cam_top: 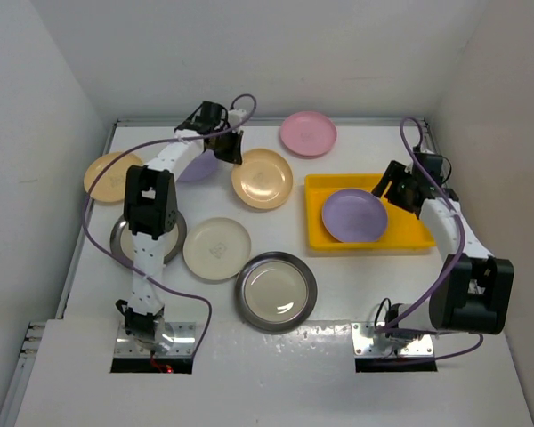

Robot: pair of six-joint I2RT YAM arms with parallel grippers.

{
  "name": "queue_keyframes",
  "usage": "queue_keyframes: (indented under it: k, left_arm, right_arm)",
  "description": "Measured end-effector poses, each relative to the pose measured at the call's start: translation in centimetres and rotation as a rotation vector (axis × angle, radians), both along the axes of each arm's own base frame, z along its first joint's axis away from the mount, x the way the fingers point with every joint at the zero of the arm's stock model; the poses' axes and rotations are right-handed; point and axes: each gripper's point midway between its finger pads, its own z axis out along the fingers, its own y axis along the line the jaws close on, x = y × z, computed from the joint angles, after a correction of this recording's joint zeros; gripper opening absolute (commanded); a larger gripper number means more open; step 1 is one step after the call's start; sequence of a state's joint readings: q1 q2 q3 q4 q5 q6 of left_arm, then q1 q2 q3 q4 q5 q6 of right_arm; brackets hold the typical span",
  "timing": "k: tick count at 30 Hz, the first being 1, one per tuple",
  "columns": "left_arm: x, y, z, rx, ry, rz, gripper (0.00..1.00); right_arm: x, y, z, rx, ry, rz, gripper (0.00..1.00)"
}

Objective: Place the plates into the plastic bin on the countertop

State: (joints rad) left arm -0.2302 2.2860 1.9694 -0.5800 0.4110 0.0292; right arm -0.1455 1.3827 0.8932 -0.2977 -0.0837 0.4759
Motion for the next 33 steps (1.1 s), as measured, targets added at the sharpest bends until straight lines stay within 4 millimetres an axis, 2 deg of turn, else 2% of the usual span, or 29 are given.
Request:
queue_keyframes:
  k: [5, 8, 10, 12, 14, 16, 18, 21, 24, 27, 33]
  left_arm:
    - [2.7, -0.6, 8.1, -0.037, -0.182, -0.004, 0.00]
    - [3.0, -2.1, 13.2, -0.093, -0.276, -0.019, 0.00]
    - [2.6, -3.8, 15.6, -0.128, -0.316, -0.046, 0.00]
    - [1.5, -6.9, 17.0, -0.165, -0.338, -0.098, 0.00]
    - [-0.4, -10.7, 16.7, -0.194, -0.316, -0.162, 0.00]
    - [-2.6, -15.2, 15.4, -0.222, -0.277, -0.238, 0.00]
    - [-4.6, -19.3, 13.3, -0.242, -0.235, -0.307, 0.00]
    - [-7.5, -23.9, 9.6, -0.249, -0.159, -0.381, 0.00]
    - [-9.4, -26.4, 6.5, -0.242, -0.099, -0.414, 0.00]
    - [-9.9, -27.4, 4.7, -0.235, -0.073, -0.416, 0.00]
    - [-9.0, -27.8, 3.9, -0.238, -0.085, -0.374, 0.00]
  right_arm:
    - [0.2, -0.8, 1.1, 0.057, -0.036, -0.072, 0.66]
    - [0.0, -1.8, 1.2, 0.079, -0.049, -0.127, 0.66]
    - [-0.3, -2.4, 1.1, 0.092, -0.047, -0.162, 0.66]
    - [-0.8, -3.0, 0.8, 0.100, -0.041, -0.194, 0.65]
    - [-1.4, -3.5, 0.6, 0.103, -0.035, -0.220, 0.65]
    - [-2.1, -3.9, 0.4, 0.102, -0.025, -0.242, 0.65]
    - [-2.7, -4.3, 0.5, 0.102, -0.020, -0.260, 0.65]
    - [-3.4, -4.7, 0.9, 0.091, -0.018, -0.282, 0.65]
    - [-3.9, -5.1, 1.4, 0.079, -0.028, -0.302, 0.65]
    - [-4.2, -5.1, 1.7, 0.074, -0.035, -0.309, 0.65]
    - [-4.9, -5.2, 1.2, 0.066, -0.022, -0.319, 0.65]
